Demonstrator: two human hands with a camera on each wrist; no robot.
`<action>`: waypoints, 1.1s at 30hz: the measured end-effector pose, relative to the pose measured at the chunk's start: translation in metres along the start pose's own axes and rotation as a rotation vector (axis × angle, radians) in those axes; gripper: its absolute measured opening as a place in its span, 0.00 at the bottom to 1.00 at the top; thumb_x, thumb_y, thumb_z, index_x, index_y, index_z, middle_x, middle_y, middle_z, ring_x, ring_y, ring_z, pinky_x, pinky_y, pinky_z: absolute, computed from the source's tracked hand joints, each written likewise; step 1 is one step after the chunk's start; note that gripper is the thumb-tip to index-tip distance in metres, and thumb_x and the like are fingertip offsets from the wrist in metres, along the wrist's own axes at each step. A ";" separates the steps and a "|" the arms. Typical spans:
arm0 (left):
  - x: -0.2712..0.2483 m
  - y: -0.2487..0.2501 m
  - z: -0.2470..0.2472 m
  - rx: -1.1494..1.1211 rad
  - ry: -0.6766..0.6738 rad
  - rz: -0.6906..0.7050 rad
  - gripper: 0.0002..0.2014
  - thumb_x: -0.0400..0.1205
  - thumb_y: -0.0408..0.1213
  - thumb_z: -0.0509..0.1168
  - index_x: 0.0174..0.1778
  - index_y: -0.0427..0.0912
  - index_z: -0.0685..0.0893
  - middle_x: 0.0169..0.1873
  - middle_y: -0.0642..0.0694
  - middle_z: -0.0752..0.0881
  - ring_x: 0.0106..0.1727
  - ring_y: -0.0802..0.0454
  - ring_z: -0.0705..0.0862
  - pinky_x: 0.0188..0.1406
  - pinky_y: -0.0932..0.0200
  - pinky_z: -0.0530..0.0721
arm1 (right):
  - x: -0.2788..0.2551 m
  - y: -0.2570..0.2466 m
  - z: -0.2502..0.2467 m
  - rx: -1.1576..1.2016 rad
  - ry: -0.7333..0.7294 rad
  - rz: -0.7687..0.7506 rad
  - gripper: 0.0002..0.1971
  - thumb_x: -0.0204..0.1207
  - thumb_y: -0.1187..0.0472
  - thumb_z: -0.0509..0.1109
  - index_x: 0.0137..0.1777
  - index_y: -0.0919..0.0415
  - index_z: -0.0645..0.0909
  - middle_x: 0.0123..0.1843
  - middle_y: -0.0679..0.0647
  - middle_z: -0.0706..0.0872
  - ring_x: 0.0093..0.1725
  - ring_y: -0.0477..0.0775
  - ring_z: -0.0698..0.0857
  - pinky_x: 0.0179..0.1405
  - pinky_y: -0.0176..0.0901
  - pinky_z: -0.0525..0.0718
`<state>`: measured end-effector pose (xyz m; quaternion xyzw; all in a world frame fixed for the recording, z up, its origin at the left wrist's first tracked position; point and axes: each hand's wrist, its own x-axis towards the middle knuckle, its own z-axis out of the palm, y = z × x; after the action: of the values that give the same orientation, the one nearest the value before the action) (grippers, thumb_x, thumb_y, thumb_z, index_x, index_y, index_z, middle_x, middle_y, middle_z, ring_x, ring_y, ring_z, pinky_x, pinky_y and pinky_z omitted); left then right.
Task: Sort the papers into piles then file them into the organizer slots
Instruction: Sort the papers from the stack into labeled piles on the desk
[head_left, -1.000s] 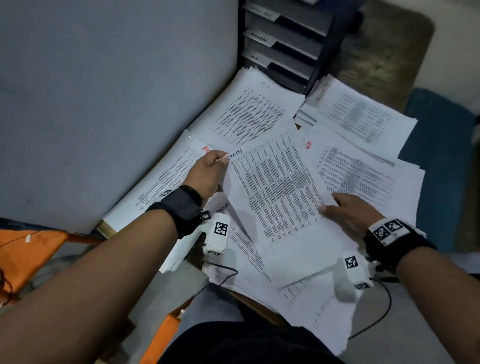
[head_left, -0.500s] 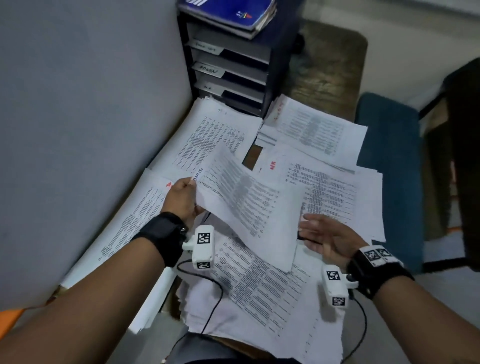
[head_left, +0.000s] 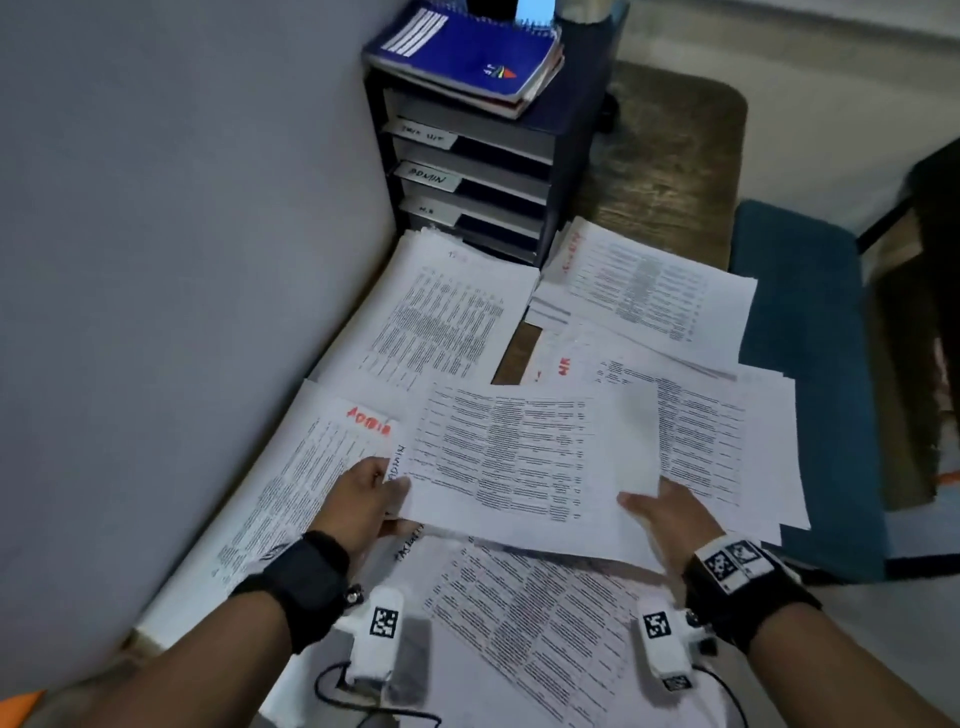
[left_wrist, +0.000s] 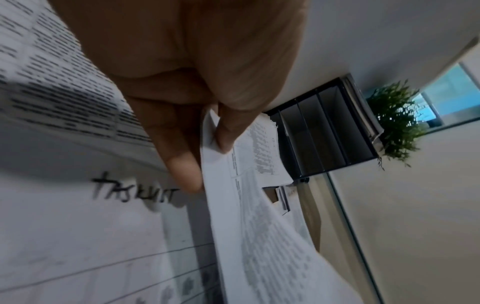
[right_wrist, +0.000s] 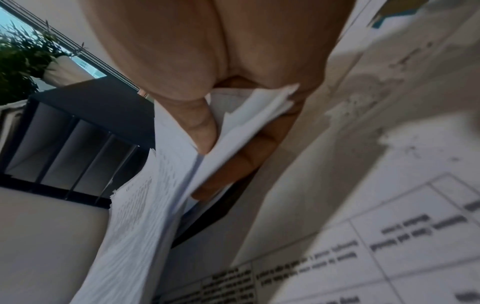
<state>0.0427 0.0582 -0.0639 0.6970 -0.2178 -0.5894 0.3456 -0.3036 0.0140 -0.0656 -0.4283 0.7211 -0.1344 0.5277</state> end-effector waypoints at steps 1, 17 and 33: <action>-0.002 -0.003 -0.003 -0.006 -0.031 -0.020 0.06 0.85 0.28 0.65 0.55 0.30 0.79 0.51 0.34 0.91 0.50 0.32 0.90 0.47 0.41 0.91 | -0.004 -0.006 -0.001 -0.028 0.001 -0.022 0.16 0.80 0.53 0.69 0.65 0.57 0.82 0.60 0.46 0.88 0.55 0.51 0.85 0.58 0.43 0.79; -0.004 -0.003 -0.047 0.428 -0.115 0.078 0.11 0.86 0.26 0.58 0.55 0.49 0.76 0.48 0.40 0.89 0.38 0.41 0.89 0.42 0.34 0.89 | -0.005 -0.008 0.018 0.264 -0.137 0.101 0.12 0.76 0.71 0.70 0.59 0.68 0.84 0.54 0.65 0.91 0.50 0.63 0.90 0.61 0.60 0.83; 0.055 0.092 -0.074 1.853 0.117 0.238 0.25 0.82 0.31 0.57 0.77 0.52 0.74 0.68 0.41 0.81 0.69 0.39 0.74 0.67 0.43 0.73 | 0.011 -0.034 0.067 -0.493 -0.120 -0.251 0.12 0.69 0.59 0.78 0.52 0.57 0.84 0.44 0.50 0.88 0.41 0.51 0.86 0.44 0.42 0.82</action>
<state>0.1361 -0.0252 -0.0281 0.6961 -0.6530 -0.1056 -0.2791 -0.2298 0.0029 -0.0782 -0.6369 0.6407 0.0062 0.4287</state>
